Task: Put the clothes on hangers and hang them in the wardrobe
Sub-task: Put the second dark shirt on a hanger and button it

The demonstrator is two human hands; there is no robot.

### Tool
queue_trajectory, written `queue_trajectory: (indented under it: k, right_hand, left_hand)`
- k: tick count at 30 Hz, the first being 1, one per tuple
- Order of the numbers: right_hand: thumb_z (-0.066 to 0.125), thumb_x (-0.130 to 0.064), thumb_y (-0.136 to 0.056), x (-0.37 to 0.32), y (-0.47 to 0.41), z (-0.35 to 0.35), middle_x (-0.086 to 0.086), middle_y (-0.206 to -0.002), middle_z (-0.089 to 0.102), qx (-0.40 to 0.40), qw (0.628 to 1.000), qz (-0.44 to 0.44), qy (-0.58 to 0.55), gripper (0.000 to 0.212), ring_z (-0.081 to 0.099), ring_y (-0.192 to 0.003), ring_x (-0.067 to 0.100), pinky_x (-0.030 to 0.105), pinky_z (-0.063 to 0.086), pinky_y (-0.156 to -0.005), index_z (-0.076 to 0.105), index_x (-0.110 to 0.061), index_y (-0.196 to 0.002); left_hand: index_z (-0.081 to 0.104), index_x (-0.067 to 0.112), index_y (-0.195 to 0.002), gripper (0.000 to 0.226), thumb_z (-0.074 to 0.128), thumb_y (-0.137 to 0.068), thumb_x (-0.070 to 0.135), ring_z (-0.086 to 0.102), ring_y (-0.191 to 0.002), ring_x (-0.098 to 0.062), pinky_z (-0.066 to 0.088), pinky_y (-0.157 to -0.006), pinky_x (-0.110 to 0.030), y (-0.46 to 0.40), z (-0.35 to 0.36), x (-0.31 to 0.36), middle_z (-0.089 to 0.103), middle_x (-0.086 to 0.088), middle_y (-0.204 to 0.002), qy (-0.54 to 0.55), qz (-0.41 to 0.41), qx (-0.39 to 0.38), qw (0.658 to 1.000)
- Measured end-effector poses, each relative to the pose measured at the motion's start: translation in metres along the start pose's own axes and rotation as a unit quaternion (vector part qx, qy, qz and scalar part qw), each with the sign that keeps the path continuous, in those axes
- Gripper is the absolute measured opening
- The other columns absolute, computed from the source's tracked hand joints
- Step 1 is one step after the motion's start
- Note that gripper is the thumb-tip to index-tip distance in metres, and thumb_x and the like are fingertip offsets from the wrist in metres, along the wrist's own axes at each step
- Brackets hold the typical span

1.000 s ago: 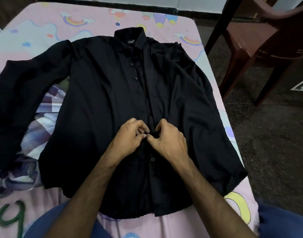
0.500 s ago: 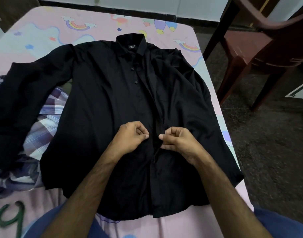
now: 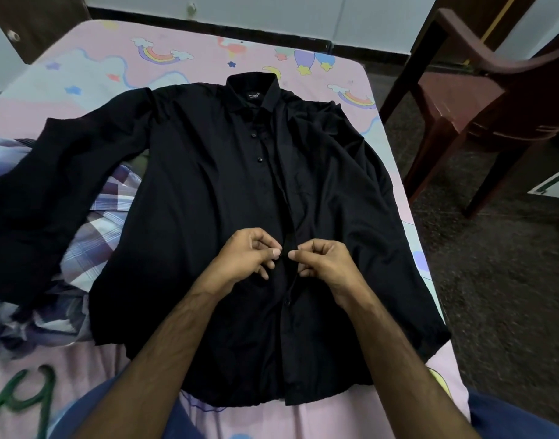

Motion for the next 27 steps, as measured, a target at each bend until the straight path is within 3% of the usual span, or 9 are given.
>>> queue_trajectory:
  k: [6, 10, 14, 19, 25, 27]
  right_hand:
    - [0.079, -0.017, -0.085, 0.005, -0.002, 0.008, -0.003, -0.057, 0.063, 0.050, 0.998, -0.006, 0.024, 0.019, 0.057, -0.054, 0.004, 0.020, 0.049, -0.061, 0.063, -0.013, -0.075]
    - [0.083, -0.025, -0.082, 0.013, -0.001, 0.017, -0.002, -0.064, 0.066, 0.072, 0.996, -0.030, 0.046, 0.020, 0.058, -0.062, 0.013, 0.028, 0.048, -0.062, 0.067, -0.016, -0.075]
    - [0.081, -0.021, -0.086, 0.014, 0.000, 0.017, 0.001, -0.073, 0.070, 0.051, 0.998, -0.037, 0.011, 0.011, 0.061, -0.069, 0.012, 0.026, 0.050, -0.068, 0.073, -0.016, -0.081]
    - [0.078, -0.017, -0.088, 0.013, 0.002, 0.014, -0.004, -0.071, 0.071, 0.043, 0.998, -0.034, -0.024, 0.007, 0.062, -0.065, 0.004, 0.017, 0.050, -0.065, 0.074, -0.013, -0.084]
    - [0.061, -0.011, -0.095, 0.013, 0.003, 0.011, 0.008, -0.083, 0.076, 0.033, 0.998, -0.046, -0.033, 0.020, 0.068, -0.076, 0.012, 0.020, 0.054, -0.071, 0.079, -0.009, -0.086]
    - [0.066, -0.011, -0.094, 0.014, 0.003, 0.009, 0.007, -0.083, 0.077, 0.018, 0.998, -0.044, -0.031, 0.015, 0.068, -0.076, 0.011, 0.020, 0.054, -0.072, 0.079, -0.007, -0.088]
  left_hand:
    - [0.069, 0.005, -0.094, 0.003, 0.070, -0.092, 0.004, 0.067, -0.067, -0.011, 0.058, -0.055, -0.029, -0.002, 0.001, -0.002, 0.070, -0.007, -0.079, 0.016, 0.003, -0.007, 1.000]
    - [0.069, 0.006, -0.092, 0.003, 0.070, -0.092, 0.003, 0.068, -0.068, -0.012, 0.059, -0.056, -0.030, -0.001, 0.000, -0.002, 0.070, -0.009, -0.079, 0.021, 0.007, -0.006, 1.000]
    - [0.069, 0.007, -0.092, 0.004, 0.072, -0.090, 0.005, 0.069, -0.070, -0.012, 0.059, -0.059, -0.032, 0.000, 0.001, -0.003, 0.070, -0.007, -0.076, 0.012, 0.011, 0.007, 1.000]
    - [0.070, 0.008, -0.092, 0.006, 0.074, -0.088, 0.008, 0.071, -0.072, -0.014, 0.060, -0.060, -0.032, 0.000, 0.004, -0.003, 0.072, -0.009, -0.079, -0.007, 0.015, 0.031, 0.999]
    - [0.070, 0.010, -0.088, 0.006, 0.076, -0.087, 0.010, 0.075, -0.074, -0.016, 0.062, -0.065, -0.036, 0.001, 0.006, -0.003, 0.073, -0.005, -0.075, -0.013, 0.008, 0.070, 0.997]
    - [0.070, 0.010, -0.088, 0.006, 0.076, -0.087, 0.010, 0.075, -0.073, -0.015, 0.063, -0.066, -0.037, 0.002, 0.007, -0.003, 0.073, -0.006, -0.075, -0.016, 0.006, 0.073, 0.997]
Point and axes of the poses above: each hand's wrist, its own y-axis away from the middle knuckle, its own z-axis out of the palm, x = y × z, the point moved 3 cm from there along -y, towards the middle knuckle
